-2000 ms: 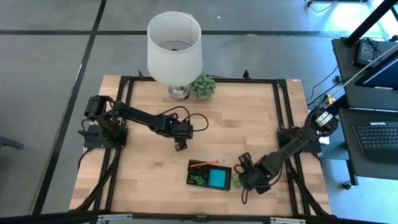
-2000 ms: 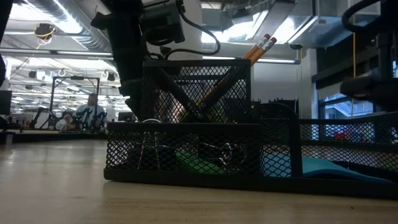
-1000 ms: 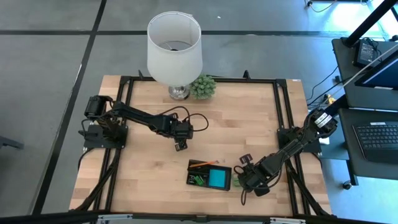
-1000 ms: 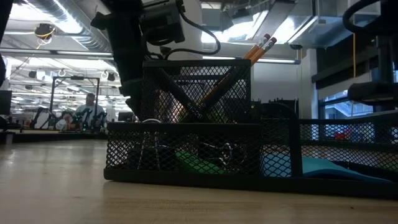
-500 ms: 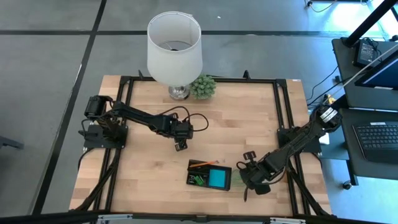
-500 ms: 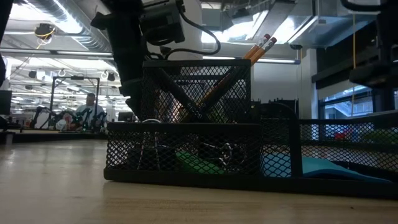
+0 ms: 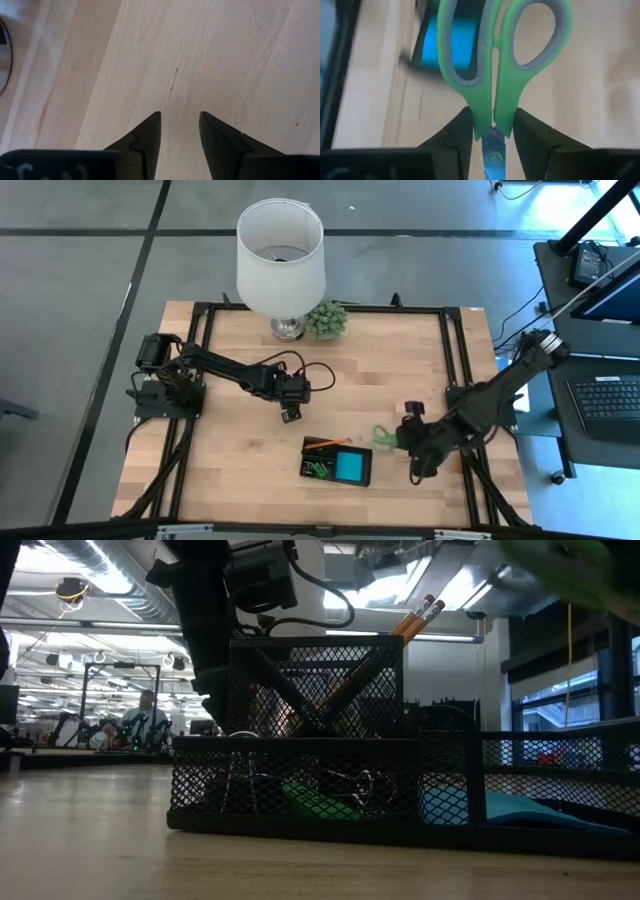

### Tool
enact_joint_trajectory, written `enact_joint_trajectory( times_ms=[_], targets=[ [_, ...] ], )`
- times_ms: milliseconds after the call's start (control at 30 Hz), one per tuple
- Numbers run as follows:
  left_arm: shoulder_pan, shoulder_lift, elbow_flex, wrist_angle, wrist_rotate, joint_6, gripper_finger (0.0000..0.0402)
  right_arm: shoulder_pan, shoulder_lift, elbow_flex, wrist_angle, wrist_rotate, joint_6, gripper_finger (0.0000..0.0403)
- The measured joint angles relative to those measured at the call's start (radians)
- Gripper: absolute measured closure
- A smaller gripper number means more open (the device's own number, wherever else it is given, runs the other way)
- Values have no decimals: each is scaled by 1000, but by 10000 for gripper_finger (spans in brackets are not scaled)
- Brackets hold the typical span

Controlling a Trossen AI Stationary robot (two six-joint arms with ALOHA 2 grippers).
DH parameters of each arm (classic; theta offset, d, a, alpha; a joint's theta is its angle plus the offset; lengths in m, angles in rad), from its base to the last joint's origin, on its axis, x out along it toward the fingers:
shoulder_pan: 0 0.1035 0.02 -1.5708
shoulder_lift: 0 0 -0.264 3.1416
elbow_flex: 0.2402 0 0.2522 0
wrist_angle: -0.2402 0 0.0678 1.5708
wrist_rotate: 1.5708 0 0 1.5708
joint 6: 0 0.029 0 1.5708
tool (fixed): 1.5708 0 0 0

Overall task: Pick and place office supplies into organizer
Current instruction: Put the green scissors into the desk organizer

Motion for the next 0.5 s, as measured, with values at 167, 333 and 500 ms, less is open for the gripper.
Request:
enact_joint_trajectory(
  times_ms=[167,333,500],
  targets=[
    [0,0,0,0,0,0,274,-5,-27,56,107,181,-64,279],
    [0,0,0,-2,4,0,274,-40,-16,58,386,213,-215,279],
    [0,0,0,-8,5,0,274,-88,16,59,688,217,-379,279]
  ],
)
